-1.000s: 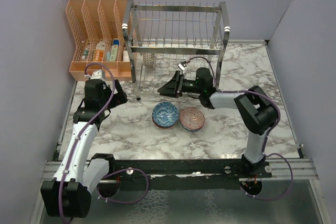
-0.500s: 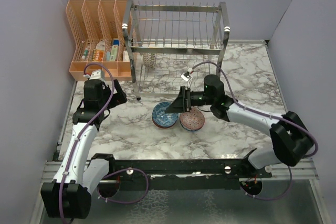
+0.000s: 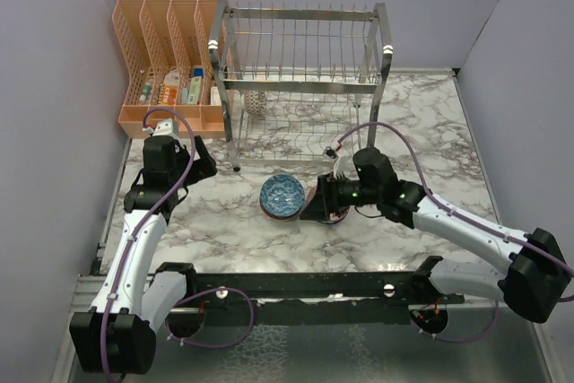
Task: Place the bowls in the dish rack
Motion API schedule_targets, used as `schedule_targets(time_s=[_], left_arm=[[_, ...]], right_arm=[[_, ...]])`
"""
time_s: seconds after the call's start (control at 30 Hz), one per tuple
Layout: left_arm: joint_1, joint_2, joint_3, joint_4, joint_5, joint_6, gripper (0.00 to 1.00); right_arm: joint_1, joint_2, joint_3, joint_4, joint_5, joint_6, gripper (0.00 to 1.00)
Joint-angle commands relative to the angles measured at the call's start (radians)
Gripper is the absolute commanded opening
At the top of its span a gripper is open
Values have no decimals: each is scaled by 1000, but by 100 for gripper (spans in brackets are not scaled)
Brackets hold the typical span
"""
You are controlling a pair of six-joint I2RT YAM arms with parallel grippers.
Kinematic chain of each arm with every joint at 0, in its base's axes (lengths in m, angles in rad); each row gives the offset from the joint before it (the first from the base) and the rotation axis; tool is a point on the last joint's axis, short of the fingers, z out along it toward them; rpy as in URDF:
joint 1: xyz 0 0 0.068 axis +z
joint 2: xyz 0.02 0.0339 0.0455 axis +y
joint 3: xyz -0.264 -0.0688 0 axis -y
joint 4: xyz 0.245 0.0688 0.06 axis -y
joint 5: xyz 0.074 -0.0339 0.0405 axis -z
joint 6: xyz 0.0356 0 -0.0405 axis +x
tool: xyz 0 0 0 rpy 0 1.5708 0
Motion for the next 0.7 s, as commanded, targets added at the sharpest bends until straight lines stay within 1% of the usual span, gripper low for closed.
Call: schedule_targets(time_s=[0.0,0.23,0.37,0.67], left_arm=[[6,-18,4,16,18,0,99],[6,-18,2,13,14,1,99],[6,-15,3,14,12,2,99],[6,-17,1,11,12,2,99]], right_arm=[[13,-3,66,-198,224,-177,54],[39,47,91,-238,299,-295,54],[41,53,88,-217,278,-359,54],[44,74,65,-180,303,-440,54]])
